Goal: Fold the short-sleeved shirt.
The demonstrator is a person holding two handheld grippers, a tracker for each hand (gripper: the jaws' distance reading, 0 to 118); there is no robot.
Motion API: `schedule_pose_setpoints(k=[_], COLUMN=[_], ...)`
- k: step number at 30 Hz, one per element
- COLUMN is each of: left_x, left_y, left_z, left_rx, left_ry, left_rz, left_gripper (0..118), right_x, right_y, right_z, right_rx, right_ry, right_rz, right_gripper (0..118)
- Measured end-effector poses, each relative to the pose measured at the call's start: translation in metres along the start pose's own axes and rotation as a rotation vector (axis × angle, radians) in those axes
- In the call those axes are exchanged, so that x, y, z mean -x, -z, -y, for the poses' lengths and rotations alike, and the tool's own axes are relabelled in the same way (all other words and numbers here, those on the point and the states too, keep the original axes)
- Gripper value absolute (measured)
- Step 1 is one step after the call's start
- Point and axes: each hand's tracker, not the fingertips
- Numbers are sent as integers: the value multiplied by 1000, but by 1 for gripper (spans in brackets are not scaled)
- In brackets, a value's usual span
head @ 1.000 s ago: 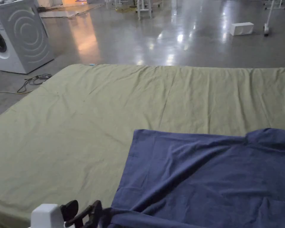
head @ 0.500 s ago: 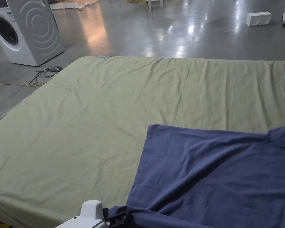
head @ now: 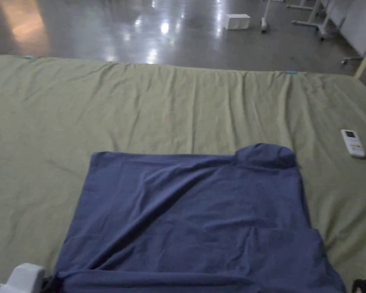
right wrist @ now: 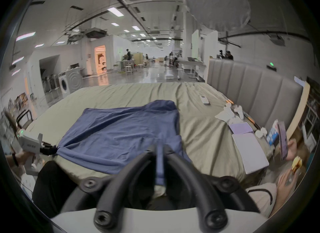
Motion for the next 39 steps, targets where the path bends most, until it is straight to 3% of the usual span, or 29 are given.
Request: schedule_pose_setpoints(k=[1, 2, 3, 4, 8, 13, 15, 18, 25, 29, 34, 39], left_x=[-2, -2, -3, -3, -13, -19, -18, -19, -16, -16, -26, -23], left_y=[0, 0, 1, 1, -3, -2, -3, -4, -5, -12, -44, -57], left_z=[-2, -3, -3, -2, -5, -9, -11, -14, -14, -8, 5, 11], left_rx=[4, 6, 11, 11, 13, 30, 35, 43, 37, -2, -193, -196], left_ry=[-1, -5, -5, -14, -13, 16, 15, 10, -14, -34, 26, 51], left_rz=[-4, -6, -10, -15, -16, -44, -44, -45, -51, -55, -99, -75], left_gripper=[9, 9, 9, 9, 9, 9, 9, 9, 9, 9, 8, 8], right_x=[-11, -23, -34, -42, -61, -72, -71, -65, -64, -63, -66, -62], right_y=[7, 15, 25, 34, 68, 106, 114, 122, 128, 119, 98, 77], right_z=[4, 10, 17, 23, 49, 69, 71, 72, 74, 73, 72, 78], right_rx=[25, 55, 91, 122, 186, 289, 293, 320, 339, 323, 266, 217], right_ry=[40, 74, 98, 105, -4, 87, 81, 20, 2, -8, 33, 34], right_rz=[10, 13, 20, 26, 47, -36, -49, -71, -114, -122, -118, -116], right_gripper=[40, 52, 55, 55, 55, 55, 55, 53, 10, 5, 4, 4])
